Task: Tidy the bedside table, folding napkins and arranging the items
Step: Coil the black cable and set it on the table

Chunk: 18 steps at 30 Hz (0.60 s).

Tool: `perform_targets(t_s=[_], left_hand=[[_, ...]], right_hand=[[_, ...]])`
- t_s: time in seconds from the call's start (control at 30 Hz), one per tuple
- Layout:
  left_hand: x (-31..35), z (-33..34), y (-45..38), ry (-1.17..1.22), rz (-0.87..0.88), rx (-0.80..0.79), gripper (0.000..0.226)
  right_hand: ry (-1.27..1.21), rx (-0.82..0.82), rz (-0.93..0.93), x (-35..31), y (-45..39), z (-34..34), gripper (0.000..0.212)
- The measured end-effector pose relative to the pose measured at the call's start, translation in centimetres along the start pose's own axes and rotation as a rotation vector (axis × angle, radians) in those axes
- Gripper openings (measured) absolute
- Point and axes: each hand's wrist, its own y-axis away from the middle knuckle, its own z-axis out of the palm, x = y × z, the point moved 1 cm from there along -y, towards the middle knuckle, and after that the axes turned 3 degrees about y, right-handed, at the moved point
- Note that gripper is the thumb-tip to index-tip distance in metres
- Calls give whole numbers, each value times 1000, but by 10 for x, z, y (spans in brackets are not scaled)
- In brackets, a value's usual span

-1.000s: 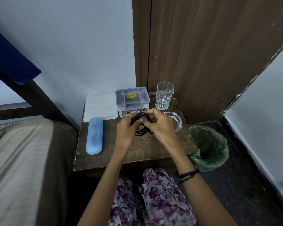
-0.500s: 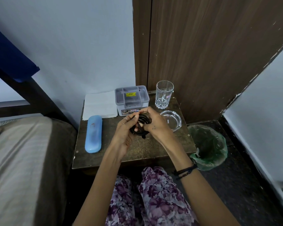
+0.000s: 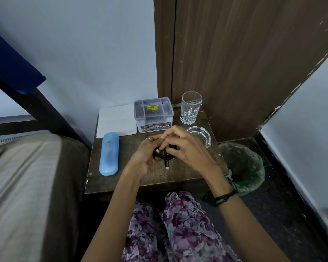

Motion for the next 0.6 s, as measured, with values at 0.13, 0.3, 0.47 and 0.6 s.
perform_targets(t_s=[0.13,0.3,0.47,0.6], left_hand=[[2,-1,2,-179,87,17,16],[7,0,4,-334,158,8,15],[4,-2,4,-392,198,7,24],[0,-3,2,-331,213,9,29]], right_hand=[[137,41,-103,-4,3,-5,13],[141,79,-48,-3,5,-5,13],[132,132,3,-4,5,-2,15],[232,94,21,-10,3,-2,15]])
